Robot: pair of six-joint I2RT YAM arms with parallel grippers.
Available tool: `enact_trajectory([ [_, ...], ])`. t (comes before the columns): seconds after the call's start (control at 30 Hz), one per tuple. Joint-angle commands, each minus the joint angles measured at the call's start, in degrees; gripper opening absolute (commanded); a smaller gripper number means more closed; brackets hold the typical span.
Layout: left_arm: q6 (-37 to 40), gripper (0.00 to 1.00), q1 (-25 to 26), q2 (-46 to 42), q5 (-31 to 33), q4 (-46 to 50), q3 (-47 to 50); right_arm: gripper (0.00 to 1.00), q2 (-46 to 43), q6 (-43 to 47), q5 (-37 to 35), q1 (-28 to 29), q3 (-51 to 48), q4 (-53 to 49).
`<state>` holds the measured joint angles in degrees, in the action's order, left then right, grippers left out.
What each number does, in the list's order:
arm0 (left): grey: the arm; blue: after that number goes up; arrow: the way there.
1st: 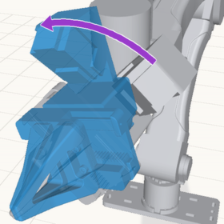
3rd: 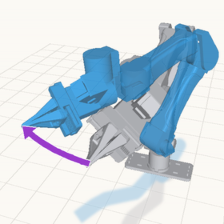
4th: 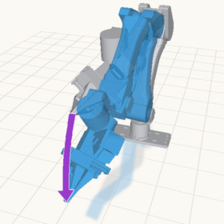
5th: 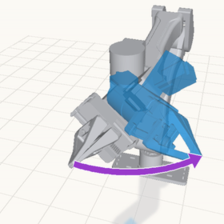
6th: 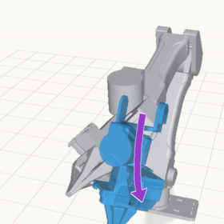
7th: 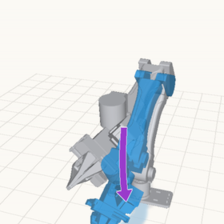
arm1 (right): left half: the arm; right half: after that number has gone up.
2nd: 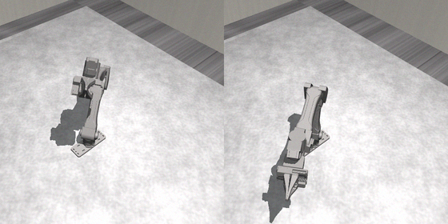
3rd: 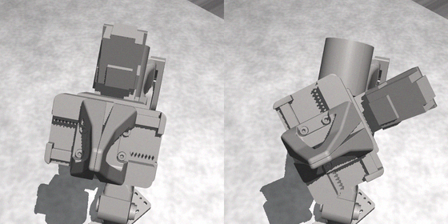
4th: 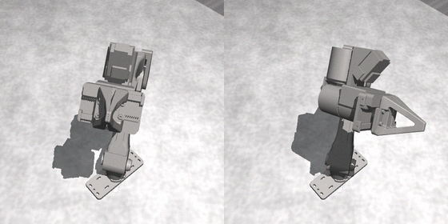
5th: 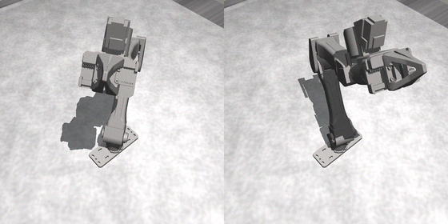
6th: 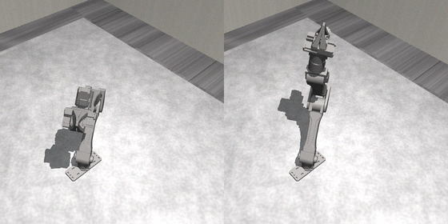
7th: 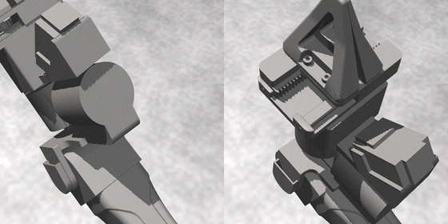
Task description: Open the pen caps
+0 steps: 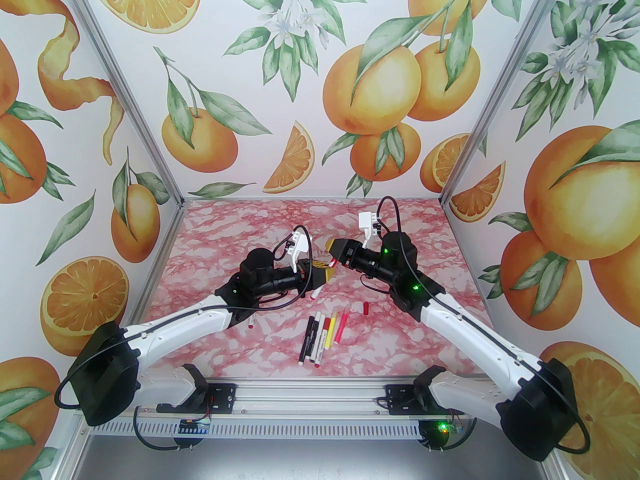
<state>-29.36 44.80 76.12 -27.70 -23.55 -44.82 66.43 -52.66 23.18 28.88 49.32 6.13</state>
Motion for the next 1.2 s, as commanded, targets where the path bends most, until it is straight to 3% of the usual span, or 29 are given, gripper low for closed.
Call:
enact_trajectory([
  [0.0, 2.8, 0.00, 2.2, 0.8, -9.5, 15.2, 4.7, 0.00, -1.4, -1.0, -13.1, -7.1, 6.8, 13.8],
  [1.17, 1.5, 0.00, 3.3, 3.1, -12.1, 13.2, 5.3, 0.00, -0.9, -0.1, -15.4, -9.4, 5.6, 21.7],
])
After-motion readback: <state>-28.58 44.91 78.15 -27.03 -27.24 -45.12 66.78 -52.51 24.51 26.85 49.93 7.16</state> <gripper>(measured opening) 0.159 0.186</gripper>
